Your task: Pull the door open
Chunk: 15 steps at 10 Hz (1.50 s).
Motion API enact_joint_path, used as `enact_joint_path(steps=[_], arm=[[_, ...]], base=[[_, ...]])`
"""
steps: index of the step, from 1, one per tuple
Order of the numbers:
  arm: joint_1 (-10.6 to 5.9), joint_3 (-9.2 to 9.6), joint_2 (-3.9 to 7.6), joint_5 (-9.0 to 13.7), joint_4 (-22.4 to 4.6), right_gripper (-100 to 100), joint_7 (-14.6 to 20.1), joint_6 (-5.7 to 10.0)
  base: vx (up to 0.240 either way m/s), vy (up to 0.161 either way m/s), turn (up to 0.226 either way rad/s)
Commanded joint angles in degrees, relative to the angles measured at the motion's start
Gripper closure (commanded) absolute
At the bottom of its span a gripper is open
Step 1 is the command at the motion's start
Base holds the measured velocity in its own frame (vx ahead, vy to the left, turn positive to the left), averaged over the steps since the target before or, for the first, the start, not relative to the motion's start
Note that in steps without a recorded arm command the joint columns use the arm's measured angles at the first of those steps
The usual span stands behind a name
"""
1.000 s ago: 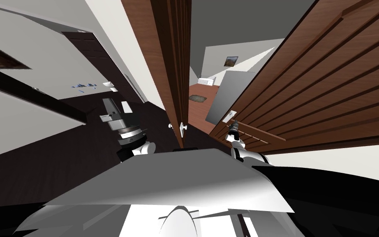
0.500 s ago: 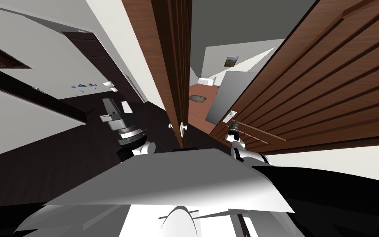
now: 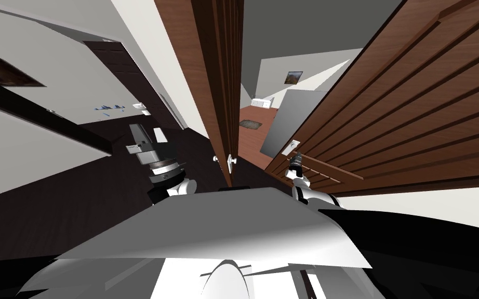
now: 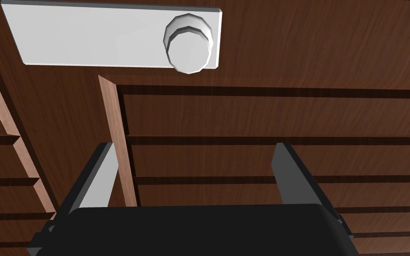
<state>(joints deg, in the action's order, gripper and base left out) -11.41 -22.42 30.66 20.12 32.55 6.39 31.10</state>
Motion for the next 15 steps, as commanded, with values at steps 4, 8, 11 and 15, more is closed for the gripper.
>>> enact_joint_path(steps=[4, 8, 11, 15], arm=[[-0.05, -0.03, 0.03, 0.01, -0.19, -100, 0.01, 0.11], [-0.05, -0.03, 0.03, 0.01, -0.19, -100, 0.01, 0.11], [-0.08, -0.5, 0.08, 0.21, -0.44, -100, -0.32, 0.14], [-0.08, -0.54, 0.08, 0.23, -0.46, -100, -0.34, 0.14]], base=[[0.001, 0.004, 0.001], [0.0, 0.004, -0.002], [0.001, -0.006, 0.015], [0.002, 0.004, 0.012]])
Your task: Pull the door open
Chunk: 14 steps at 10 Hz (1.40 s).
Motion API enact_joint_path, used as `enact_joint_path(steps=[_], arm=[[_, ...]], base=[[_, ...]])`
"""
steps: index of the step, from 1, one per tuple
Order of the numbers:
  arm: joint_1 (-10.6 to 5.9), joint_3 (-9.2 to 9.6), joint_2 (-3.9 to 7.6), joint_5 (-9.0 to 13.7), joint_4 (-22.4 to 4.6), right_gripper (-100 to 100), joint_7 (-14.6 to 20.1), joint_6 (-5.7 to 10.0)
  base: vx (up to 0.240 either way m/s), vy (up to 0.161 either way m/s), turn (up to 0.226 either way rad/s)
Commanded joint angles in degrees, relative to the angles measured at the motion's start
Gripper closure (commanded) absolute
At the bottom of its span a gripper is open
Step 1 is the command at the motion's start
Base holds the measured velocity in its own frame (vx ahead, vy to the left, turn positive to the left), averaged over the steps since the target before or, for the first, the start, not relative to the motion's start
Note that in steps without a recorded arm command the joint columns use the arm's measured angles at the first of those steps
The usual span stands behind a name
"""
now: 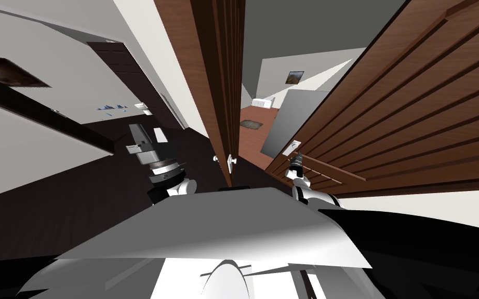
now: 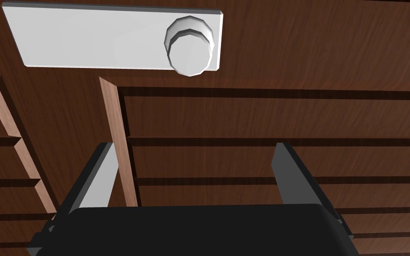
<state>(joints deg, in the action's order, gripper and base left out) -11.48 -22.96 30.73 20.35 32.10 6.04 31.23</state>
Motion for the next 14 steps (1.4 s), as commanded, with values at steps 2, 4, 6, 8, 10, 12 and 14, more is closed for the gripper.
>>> enact_joint_path(steps=[2, 4, 6, 8, 10, 12, 14], arm=[[-0.01, 0.0, 0.0, 0.0, -0.01, -100, 0.01, 0.01], [-0.01, 0.0, 0.0, 0.0, -0.01, -100, 0.01, 0.01], [-0.01, 0.0, 0.0, 0.0, -0.01, -100, 0.01, 0.01], [0.01, -0.47, 0.08, 0.21, -0.25, -100, -0.28, 0.06], [0.01, -0.53, 0.09, 0.23, -0.28, -100, -0.32, 0.06], [-0.01, -2.09, 0.44, 0.9, -1.39, -100, -1.23, 0.41], [0.01, -2.66, 0.56, 1.14, -1.74, -100, -1.56, 0.5]], base=[[-0.002, -0.014, 0.002], [0.0, 0.008, -0.01], [0.004, 0.012, 0.014], [-0.001, -0.024, 0.03], [0.0, -0.022, 0.033], [0.005, -0.061, 0.136], [0.0, -0.122, 0.204]])
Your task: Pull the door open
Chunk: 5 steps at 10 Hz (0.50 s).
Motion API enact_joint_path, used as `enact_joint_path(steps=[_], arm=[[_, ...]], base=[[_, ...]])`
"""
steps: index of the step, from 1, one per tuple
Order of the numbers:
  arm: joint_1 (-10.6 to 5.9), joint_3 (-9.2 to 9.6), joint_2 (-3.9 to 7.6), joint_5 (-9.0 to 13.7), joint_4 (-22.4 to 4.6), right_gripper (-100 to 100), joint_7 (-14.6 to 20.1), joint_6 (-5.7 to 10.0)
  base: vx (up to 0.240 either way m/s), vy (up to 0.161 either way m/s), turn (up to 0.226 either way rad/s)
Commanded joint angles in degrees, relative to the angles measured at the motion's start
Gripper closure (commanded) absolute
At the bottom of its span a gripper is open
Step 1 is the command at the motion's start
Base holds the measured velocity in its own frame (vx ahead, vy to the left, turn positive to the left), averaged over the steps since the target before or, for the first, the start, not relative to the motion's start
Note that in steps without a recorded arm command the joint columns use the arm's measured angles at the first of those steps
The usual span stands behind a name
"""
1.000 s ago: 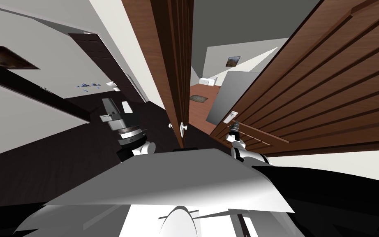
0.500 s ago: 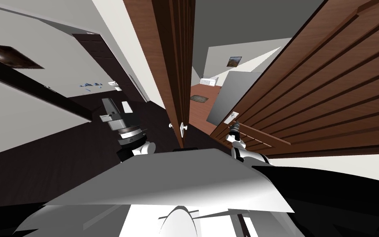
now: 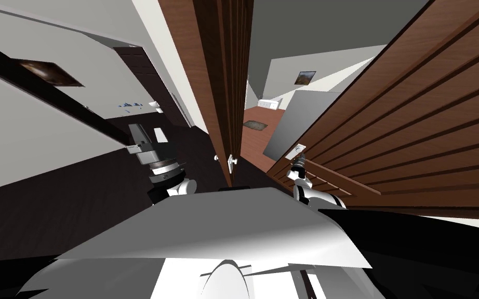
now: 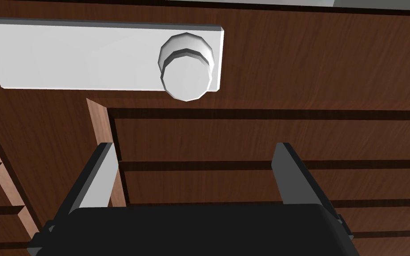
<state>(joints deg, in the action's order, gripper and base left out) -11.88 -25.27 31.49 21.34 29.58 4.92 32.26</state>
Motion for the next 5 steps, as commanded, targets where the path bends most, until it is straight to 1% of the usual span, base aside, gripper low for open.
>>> enact_joint_path(steps=[1, 2, 3, 4, 5], arm=[[0.42, -0.99, -0.07, 0.42, 0.41, -100, -0.82, -0.43], [0.44, -1.66, 0.07, 0.7, 0.01, -100, -1.21, -0.32], [0.44, -1.66, 0.07, 0.7, 0.01, -100, -1.21, -0.32], [0.47, -2.35, 0.21, 1.0, -0.39, -100, -1.62, -0.21], [0.47, -2.35, 0.21, 1.0, -0.39, -100, -1.62, -0.21]], base=[[-0.012, -0.071, 0.036], [0.006, -0.071, 0.169], [-0.002, -0.053, 0.079], [0.004, -0.043, 0.102], [0.002, -0.03, 0.071]])
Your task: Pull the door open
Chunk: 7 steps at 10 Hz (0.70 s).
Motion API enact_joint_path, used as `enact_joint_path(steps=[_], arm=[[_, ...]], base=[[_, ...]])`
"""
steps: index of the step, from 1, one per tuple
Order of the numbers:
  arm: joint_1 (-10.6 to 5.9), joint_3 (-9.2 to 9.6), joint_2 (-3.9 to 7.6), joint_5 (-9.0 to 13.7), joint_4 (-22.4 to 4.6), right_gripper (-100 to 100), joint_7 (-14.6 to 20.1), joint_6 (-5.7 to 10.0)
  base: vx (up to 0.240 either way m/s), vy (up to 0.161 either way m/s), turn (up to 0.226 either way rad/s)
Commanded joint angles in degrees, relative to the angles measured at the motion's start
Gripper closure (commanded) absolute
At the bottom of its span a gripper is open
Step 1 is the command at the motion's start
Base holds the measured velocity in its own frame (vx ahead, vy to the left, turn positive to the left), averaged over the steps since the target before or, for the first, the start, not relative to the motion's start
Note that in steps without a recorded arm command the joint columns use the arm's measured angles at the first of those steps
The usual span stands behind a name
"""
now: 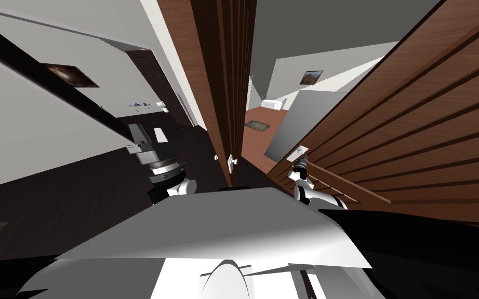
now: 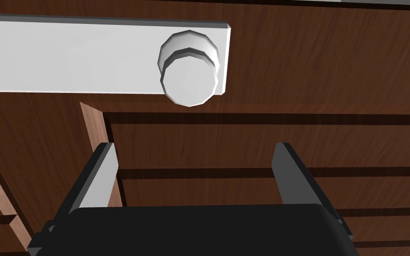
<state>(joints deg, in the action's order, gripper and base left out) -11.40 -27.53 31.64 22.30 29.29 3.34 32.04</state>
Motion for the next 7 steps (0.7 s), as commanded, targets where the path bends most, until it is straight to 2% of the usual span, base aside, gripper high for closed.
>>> enact_joint_path(steps=[1, 7], arm=[[-0.01, -0.08, 0.06, 0.04, -0.11, -100, -0.04, 0.0], [-0.01, -0.08, 0.06, 0.04, -0.11, -100, -0.04, 0.0]], base=[[-0.006, -0.02, -0.007], [0.0, 0.001, -0.002]])
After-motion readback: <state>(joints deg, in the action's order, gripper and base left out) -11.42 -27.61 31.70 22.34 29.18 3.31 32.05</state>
